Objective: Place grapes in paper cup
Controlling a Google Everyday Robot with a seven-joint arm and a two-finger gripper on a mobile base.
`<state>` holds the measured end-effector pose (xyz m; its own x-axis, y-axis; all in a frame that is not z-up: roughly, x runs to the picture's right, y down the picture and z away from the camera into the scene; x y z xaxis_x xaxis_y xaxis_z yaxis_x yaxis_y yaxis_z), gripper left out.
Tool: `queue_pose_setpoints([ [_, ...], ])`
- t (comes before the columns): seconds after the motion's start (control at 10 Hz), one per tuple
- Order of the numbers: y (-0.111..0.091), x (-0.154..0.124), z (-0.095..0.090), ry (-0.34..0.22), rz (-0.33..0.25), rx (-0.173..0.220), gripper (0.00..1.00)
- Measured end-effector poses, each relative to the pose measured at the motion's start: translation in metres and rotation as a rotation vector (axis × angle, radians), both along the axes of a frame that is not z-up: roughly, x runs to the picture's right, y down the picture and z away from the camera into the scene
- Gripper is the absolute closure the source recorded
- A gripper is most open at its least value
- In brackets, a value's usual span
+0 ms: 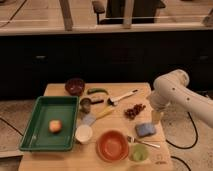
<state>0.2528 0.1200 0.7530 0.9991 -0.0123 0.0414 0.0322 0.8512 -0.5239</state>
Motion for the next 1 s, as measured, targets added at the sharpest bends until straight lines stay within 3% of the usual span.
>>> queue_pose_setpoints([
  [0.3,0.000,-0.006,0.027,-0.029,-0.016,-0.012,0.20],
  [0.8,0.006,-0.008,0.044,-0.052,-0.025,-0.036,0.20],
  [1.0,0.012,-0.014,0.058,-0.067,-0.027,-0.044,0.20],
])
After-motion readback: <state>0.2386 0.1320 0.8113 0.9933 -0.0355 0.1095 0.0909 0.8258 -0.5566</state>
